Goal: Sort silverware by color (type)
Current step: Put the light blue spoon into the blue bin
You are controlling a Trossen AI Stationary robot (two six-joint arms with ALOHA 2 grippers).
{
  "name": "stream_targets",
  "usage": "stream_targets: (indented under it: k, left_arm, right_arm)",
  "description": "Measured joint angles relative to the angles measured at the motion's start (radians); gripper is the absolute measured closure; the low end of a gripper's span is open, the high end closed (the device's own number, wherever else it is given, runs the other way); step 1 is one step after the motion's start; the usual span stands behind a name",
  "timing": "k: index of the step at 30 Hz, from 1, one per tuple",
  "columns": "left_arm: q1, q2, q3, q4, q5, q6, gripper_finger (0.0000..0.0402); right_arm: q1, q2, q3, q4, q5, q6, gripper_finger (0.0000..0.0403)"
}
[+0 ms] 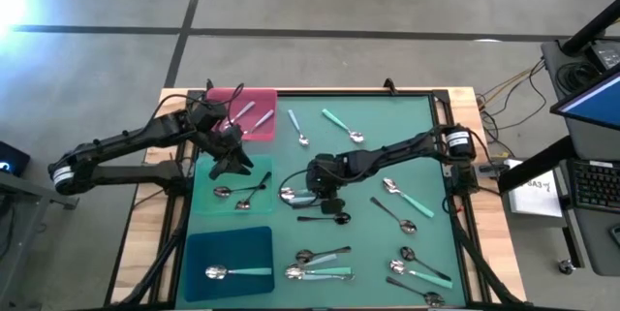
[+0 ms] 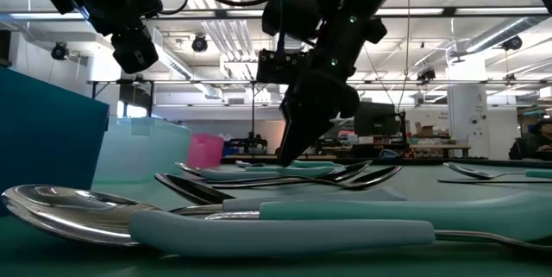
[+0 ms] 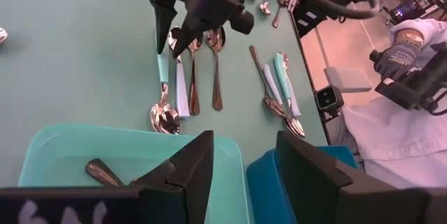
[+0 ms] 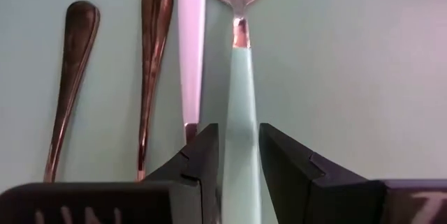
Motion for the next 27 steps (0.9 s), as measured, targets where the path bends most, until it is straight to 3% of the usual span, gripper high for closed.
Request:
stream_targets:
  k: [10,17,27]
  left_arm:
    - [-0.005,0.003,0.0,0.0,-0.001,0.0,0.0261]
    - [-0.005,0.017,-0.04,0.017,-0.004,-0.005,0.0261]
    - [-0.011,0.026,-0.078,0.176,-0.002,0.034,0.0261]
  right_arm:
    - [-0.001,0.057,0.002,0.049,0.0,0.002,0.0309]
    - [-0.007,0.058,0.013,0.033,-0.001,0.002,0.0358]
    - [-0.057,0.042,0.106,-0.122,0.024,-0.063,0.0358]
